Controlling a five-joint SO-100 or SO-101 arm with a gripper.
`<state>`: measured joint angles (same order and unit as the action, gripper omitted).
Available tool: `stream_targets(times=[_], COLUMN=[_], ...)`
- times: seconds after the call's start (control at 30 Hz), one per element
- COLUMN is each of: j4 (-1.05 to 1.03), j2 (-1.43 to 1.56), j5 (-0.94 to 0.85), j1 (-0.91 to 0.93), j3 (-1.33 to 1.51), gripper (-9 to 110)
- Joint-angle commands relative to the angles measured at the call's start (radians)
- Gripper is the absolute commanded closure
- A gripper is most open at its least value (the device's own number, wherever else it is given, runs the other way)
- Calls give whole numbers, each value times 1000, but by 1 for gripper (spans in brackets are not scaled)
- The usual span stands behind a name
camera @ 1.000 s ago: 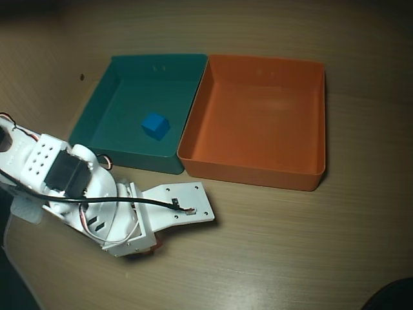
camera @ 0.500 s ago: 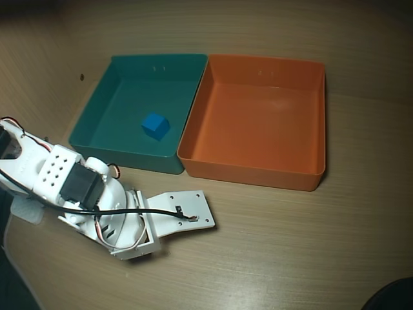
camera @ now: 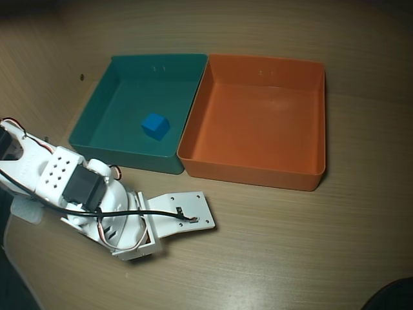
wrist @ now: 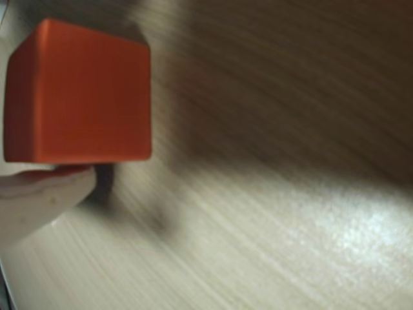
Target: Grasp a cube and put it in the box.
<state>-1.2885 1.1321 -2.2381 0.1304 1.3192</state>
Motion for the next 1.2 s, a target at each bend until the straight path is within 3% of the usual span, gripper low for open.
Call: stream_targets(times=[0.0, 0.5, 1.17], j4=[-9, -9, -11], j2=[26, 26, 336], j5=[2, 14, 15], j1=[-3, -2, -3], j3=[-54, -54, -210], gripper=[61, 108, 107])
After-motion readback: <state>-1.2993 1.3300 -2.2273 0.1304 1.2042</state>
